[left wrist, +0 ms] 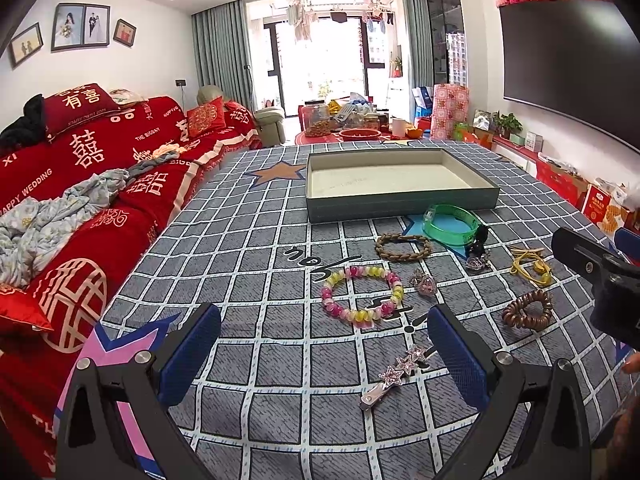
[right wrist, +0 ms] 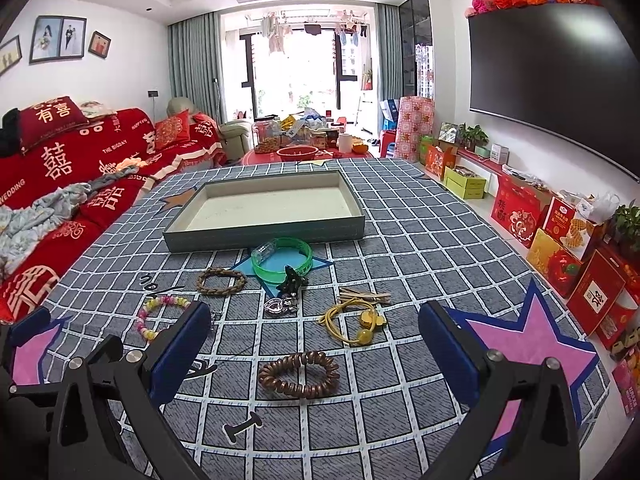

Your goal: Organize jewelry

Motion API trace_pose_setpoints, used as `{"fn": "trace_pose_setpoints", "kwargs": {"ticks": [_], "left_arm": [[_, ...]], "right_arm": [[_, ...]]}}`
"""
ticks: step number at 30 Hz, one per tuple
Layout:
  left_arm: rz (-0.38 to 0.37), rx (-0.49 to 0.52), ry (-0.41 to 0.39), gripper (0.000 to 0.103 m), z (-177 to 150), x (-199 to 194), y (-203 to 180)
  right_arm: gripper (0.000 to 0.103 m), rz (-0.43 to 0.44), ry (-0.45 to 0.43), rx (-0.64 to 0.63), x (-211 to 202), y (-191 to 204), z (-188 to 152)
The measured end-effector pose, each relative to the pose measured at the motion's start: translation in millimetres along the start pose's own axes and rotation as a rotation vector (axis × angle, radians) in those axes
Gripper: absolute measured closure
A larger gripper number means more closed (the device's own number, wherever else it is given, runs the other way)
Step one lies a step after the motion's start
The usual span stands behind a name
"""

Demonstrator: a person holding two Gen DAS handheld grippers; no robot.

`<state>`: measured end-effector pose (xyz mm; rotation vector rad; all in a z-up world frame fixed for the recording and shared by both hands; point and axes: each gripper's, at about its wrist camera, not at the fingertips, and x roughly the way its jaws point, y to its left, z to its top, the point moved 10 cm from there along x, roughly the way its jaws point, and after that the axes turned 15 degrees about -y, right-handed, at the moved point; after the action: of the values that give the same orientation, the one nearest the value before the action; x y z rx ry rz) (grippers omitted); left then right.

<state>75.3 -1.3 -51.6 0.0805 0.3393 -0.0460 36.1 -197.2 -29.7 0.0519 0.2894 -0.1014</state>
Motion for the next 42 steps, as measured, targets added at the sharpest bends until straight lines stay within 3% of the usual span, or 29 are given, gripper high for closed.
{"fn": "trace_pose_setpoints", "kwargs": {"ticks": [42], "left_arm": [[0.023,-0.011,0.015,0.0,-5.3,2.0,4.8]], "right_arm": [[0.0,0.027,0.005,0.024,-1.9,6.4,-2.2]]}}
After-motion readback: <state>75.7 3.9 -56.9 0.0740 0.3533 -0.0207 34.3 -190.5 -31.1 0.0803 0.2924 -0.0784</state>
